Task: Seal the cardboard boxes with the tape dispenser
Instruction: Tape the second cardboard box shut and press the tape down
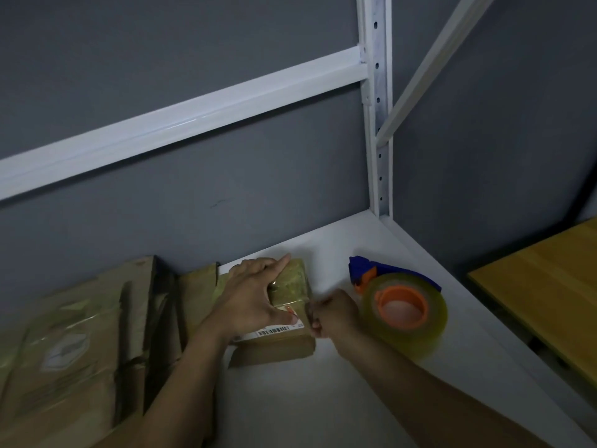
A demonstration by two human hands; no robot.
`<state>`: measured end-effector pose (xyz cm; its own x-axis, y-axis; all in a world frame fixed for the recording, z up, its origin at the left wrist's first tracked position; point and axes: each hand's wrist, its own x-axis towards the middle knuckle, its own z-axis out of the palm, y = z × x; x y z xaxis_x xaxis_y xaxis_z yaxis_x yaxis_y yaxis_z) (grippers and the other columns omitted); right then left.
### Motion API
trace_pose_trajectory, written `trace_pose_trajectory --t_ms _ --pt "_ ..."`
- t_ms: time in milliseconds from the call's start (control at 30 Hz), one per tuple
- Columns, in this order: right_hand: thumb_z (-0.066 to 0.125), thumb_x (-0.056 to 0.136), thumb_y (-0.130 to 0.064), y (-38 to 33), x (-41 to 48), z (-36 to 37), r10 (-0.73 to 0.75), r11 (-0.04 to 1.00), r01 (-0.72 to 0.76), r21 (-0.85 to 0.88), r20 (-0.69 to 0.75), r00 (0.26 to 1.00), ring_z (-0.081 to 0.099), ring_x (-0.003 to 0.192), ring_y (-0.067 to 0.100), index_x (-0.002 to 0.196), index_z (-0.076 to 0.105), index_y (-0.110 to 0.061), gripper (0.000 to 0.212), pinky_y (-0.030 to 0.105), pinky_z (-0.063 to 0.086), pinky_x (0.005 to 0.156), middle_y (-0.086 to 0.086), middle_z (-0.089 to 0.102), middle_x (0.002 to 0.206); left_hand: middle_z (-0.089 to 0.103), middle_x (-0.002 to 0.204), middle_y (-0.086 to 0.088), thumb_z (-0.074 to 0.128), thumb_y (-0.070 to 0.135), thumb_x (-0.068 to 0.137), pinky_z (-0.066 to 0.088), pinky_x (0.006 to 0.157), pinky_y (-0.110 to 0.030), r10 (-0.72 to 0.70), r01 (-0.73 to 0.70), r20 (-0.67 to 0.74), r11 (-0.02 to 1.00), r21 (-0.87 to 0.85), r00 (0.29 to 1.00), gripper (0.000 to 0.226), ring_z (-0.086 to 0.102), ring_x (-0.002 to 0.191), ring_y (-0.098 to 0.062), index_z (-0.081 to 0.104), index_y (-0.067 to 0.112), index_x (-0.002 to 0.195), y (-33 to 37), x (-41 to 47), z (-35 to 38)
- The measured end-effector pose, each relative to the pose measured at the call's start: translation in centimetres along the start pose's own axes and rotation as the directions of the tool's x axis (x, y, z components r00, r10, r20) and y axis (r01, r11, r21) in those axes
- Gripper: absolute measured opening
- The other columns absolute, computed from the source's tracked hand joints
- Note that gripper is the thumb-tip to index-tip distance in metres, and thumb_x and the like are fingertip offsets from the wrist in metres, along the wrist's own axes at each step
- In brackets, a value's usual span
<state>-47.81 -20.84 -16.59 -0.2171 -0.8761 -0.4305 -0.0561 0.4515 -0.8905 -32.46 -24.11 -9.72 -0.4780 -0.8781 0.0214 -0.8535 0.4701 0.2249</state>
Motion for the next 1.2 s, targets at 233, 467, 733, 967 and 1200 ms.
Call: trace_pose_trajectory --t_ms 233,467,733,967,1200 --pt "0.029 0.101 -0.044 -1.5 -3.5 0.3 -0.363 0.917 0.318 0.24 0.173 0.916 0.038 0.119 -0.002 0.148 0.022 -0.035 0.049 0.012 0.034 0.094 -0.022 0.032 0.133 0.036 0.141 0.017 0.053 0.082 0.048 0.019 0.113 -0.028 0.017 -0.017 -0.006 1.0 0.016 1.0 0.118 0.028 0.131 -0.008 0.016 0.041 0.152 -0.5 0.3 0.3" --pt "0.026 0.089 -0.07 -1.0 -2.9 -0.1 -0.097 0.975 0.016 0.221 0.361 0.928 0.051 0.117 0.012 0.141 0.042 -0.026 0.07 0.027 0.039 0.094 -0.003 0.052 0.135 0.026 0.154 0.01 0.07 0.07 0.062 0.012 0.114 -0.029 0.036 -0.039 0.032 0.996 0.079 0.999 0.116 0.02 0.14 -0.012 0.01 0.033 0.154 -0.4 0.7 0.2" --pt "0.042 0.099 -0.037 -3.9 -2.9 -0.7 -0.332 0.899 0.357 -0.255 0.135 0.934 0.065 0.07 0.001 0.099 0.062 -0.025 0.023 0.022 0.053 0.06 -0.009 0.068 0.084 -0.011 0.157 0.017 0.042 0.08 0.071 0.0 0.118 -0.036 0.008 -0.011 0.018 0.984 0.18 1.0 0.09 -0.002 0.149 -0.012 -0.004 0.053 0.143 -6.5 -3.4 -1.2" --pt "0.044 0.098 -0.026 -6.9 -0.2 -0.1 -0.448 0.811 0.386 -0.44 -0.043 0.893 0.058 0.072 0.015 0.086 0.063 -0.009 0.028 0.019 0.038 0.053 0.0 0.062 0.079 0.021 0.152 -0.008 0.062 0.07 0.067 0.023 0.11 -0.021 -0.03 0.026 -0.057 0.998 -0.063 0.998 0.104 0.027 0.139 -0.025 0.01 0.041 0.152 -6.6 -4.4 0.4" --pt "0.055 0.095 -0.036 -8.7 -0.1 -3.6 -0.427 0.786 0.449 -0.425 0.151 0.891 0.047 0.127 0.015 0.14 0.048 -0.02 0.048 0.019 0.032 0.1 -0.001 0.048 0.143 0.051 0.105 0.005 0.058 0.066 0.08 0.047 0.088 -0.027 -0.048 0.009 -0.205 0.982 -0.188 0.978 0.07 0.053 0.095 -0.012 0.036 0.045 0.143 -4.0 -3.1 2.2"
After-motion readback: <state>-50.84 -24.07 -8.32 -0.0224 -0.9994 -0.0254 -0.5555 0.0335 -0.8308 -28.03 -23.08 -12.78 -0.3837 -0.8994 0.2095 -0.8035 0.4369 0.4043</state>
